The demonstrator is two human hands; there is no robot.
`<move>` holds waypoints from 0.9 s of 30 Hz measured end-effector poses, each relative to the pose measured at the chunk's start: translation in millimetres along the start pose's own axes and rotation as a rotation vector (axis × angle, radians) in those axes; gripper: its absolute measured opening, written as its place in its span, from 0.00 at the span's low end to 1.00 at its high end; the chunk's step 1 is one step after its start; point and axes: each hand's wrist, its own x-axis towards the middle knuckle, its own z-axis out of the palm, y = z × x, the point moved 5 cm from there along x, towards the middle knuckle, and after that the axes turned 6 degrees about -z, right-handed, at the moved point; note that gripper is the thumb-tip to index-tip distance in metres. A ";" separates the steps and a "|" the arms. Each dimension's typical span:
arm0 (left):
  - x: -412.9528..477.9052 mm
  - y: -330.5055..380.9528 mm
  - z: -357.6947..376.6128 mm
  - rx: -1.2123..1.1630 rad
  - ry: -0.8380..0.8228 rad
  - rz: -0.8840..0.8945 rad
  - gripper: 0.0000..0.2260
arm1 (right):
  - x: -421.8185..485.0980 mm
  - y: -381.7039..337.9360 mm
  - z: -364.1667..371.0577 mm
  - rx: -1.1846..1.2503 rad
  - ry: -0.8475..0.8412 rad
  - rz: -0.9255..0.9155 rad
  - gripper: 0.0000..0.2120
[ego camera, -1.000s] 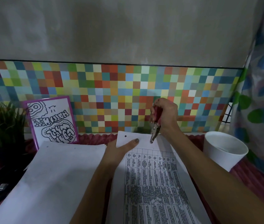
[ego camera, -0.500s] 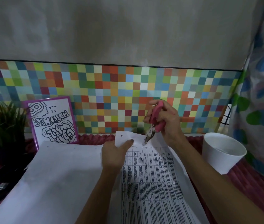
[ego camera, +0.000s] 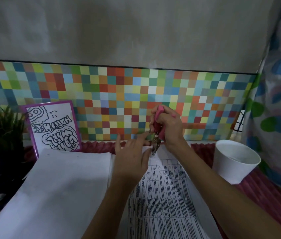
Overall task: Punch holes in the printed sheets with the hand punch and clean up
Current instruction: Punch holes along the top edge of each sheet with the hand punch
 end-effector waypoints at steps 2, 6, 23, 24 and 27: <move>-1.3 -4.2 2.3 0.005 -0.002 -0.007 0.14 | -1.2 0.4 0.7 0.003 0.003 0.004 0.09; -1.1 -7.4 5.4 -0.114 -0.031 -0.041 0.05 | -4.4 2.2 2.4 0.004 -0.008 0.005 0.09; 5.1 -19.1 6.2 -0.267 -0.099 -0.076 0.09 | 6.5 -21.4 -36.8 -0.075 -0.016 0.017 0.11; 5.2 -18.9 6.8 -0.270 -0.104 -0.076 0.09 | 8.1 -22.3 -39.4 -0.074 -0.006 0.016 0.10; 5.3 -19.2 7.9 -0.286 -0.114 -0.094 0.08 | 10.4 -21.9 -42.9 -0.056 0.001 0.001 0.08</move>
